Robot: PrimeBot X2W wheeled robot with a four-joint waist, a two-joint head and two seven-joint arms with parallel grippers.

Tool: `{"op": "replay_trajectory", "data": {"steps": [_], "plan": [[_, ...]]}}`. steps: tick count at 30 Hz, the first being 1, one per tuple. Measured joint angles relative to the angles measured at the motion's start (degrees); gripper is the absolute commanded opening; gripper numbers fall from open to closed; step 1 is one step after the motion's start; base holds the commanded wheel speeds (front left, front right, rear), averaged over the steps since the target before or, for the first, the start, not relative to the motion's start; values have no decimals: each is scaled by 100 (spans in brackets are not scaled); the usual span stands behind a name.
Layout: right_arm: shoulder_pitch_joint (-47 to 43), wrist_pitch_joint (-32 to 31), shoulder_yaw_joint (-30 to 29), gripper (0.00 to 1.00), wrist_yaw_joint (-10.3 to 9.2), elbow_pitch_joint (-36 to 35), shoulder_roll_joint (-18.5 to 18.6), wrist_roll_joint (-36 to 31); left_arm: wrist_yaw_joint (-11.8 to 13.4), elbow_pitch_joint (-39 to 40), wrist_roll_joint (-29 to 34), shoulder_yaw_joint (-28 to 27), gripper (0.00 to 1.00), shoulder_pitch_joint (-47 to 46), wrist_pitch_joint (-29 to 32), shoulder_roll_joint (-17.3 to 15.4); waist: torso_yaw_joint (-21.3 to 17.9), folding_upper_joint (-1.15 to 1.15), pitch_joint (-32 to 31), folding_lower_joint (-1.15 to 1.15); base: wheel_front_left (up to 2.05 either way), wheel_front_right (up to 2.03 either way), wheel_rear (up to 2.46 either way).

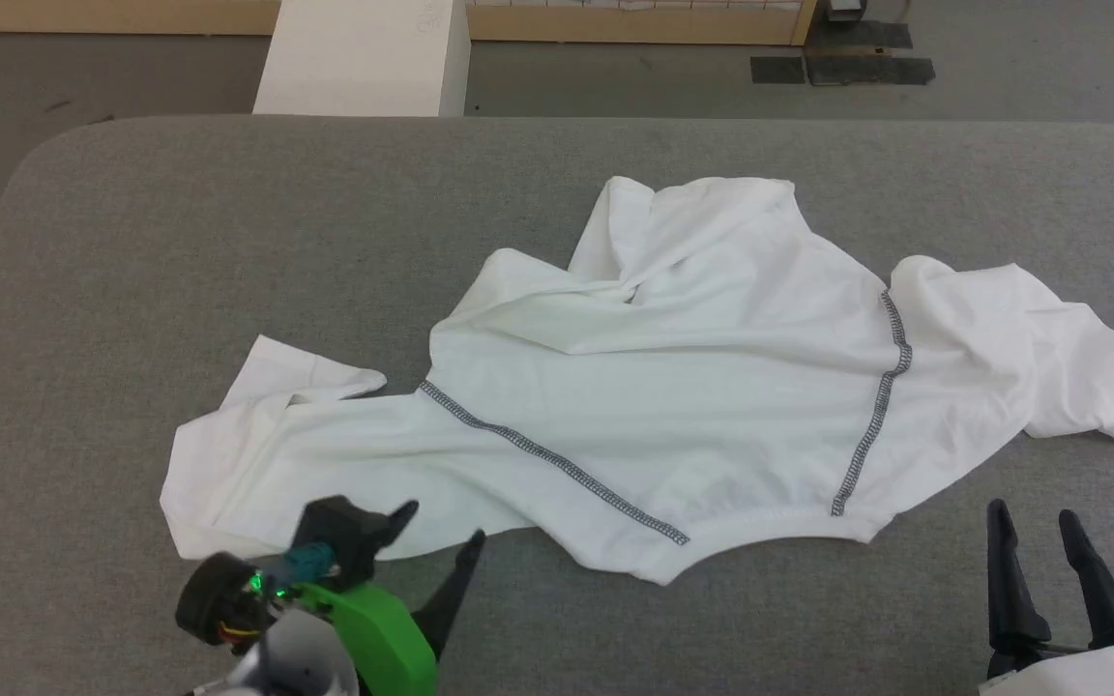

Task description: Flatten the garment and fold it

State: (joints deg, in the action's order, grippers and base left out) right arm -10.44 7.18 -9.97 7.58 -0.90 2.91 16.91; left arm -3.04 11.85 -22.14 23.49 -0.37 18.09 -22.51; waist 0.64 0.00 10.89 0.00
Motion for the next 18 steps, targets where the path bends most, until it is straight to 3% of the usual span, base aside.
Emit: {"op": "replay_trajectory", "data": {"steps": [6, 18], "plan": [[30, 91, 89, 100, 0, 129, 0, 40, -201, -550, 203, 468, 100, -234, 359, -60, -114, 0, 56, 0, 0, 0, 0], [102, 115, 92, 100, 0, 147, 0, 33, -275, -1739, 358, 745, 100, -1031, 60, 164, -359, 0, 256, 0, 0, 0, 0]]}}
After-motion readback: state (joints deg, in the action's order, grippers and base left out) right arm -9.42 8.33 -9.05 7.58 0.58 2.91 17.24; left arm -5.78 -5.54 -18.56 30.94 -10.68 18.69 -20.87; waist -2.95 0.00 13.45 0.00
